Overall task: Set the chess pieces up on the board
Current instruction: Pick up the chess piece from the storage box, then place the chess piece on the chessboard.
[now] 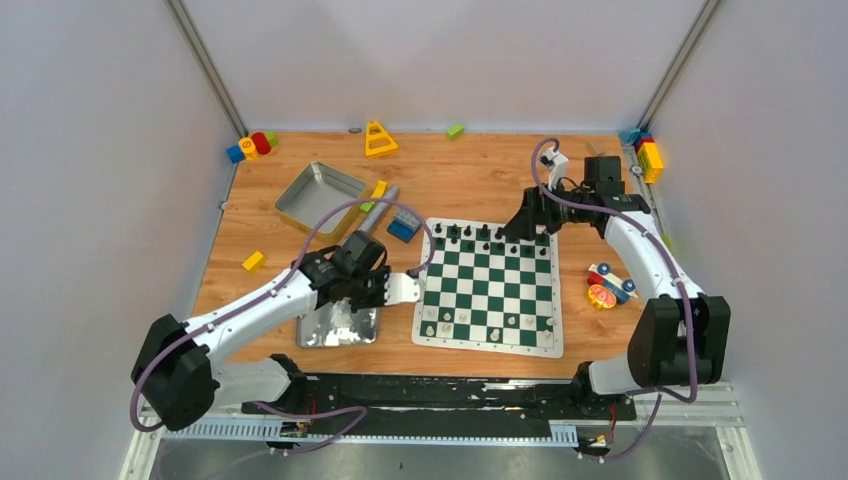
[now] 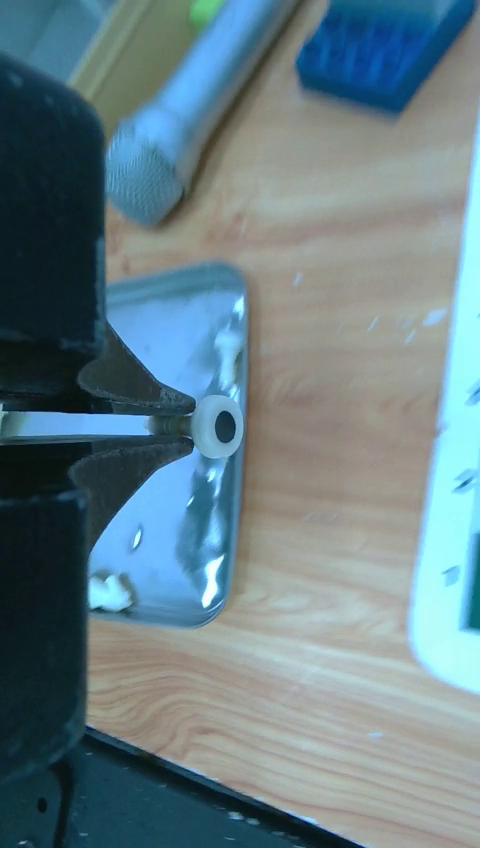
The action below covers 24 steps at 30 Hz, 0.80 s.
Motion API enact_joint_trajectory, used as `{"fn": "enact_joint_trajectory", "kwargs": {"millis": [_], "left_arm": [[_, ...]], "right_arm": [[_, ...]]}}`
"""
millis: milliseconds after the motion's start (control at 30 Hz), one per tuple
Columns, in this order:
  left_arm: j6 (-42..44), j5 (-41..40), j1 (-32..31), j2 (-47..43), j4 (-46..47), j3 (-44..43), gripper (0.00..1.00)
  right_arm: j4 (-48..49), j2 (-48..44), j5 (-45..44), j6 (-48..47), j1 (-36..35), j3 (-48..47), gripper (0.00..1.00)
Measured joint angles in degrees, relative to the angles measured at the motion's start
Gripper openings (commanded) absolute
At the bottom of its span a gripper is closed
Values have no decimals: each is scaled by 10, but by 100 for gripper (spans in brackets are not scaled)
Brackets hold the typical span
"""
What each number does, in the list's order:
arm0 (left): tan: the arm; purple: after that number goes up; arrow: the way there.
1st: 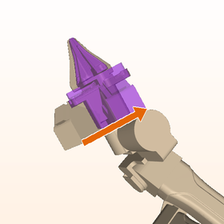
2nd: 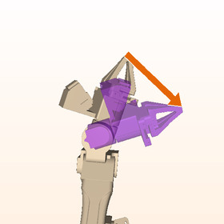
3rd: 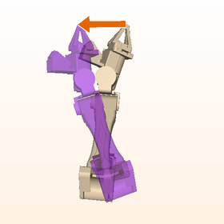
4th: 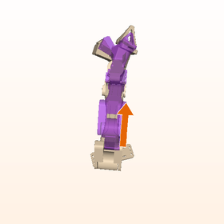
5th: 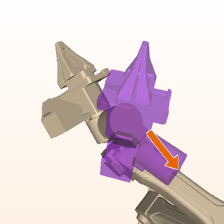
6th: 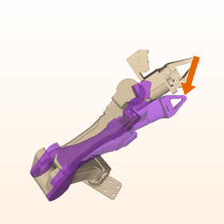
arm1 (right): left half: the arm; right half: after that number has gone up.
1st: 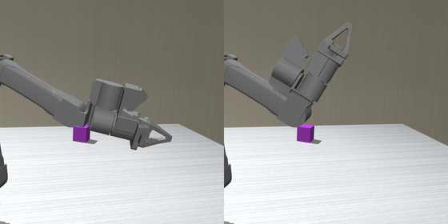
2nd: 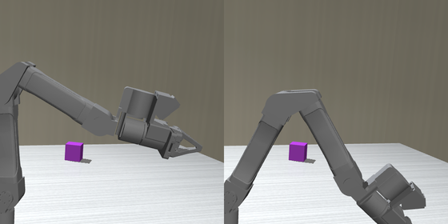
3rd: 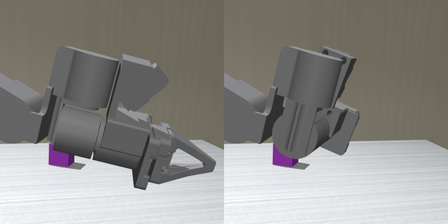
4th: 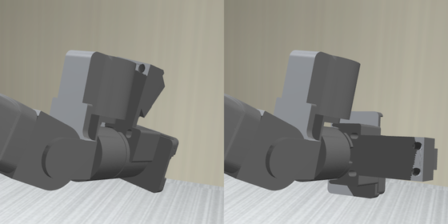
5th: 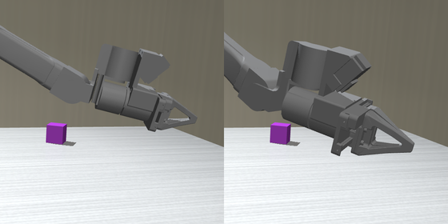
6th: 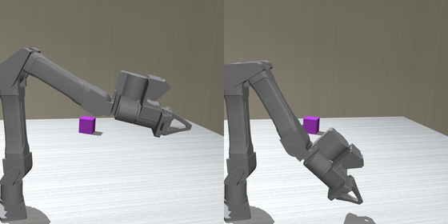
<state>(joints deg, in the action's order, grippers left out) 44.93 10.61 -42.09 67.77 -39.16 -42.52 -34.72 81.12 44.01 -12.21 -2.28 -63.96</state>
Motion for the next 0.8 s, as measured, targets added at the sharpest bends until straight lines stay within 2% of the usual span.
{"fn": "enact_joint_trajectory", "kwargs": {"millis": [133,300,500,800], "left_arm": [[-34,22,1,27,-6,-93,4],[-82,69,1,99,-18,-209,4],[-132,133,1,184,-35,-293,4],[-185,181,1,211,-49,-310,5]], "right_arm": [[15,29,120,21,-19,-16,88],[30,103,209,38,-80,-31,85],[33,143,247,42,-153,-31,82],[54,160,250,54,-207,-39,73]]}}
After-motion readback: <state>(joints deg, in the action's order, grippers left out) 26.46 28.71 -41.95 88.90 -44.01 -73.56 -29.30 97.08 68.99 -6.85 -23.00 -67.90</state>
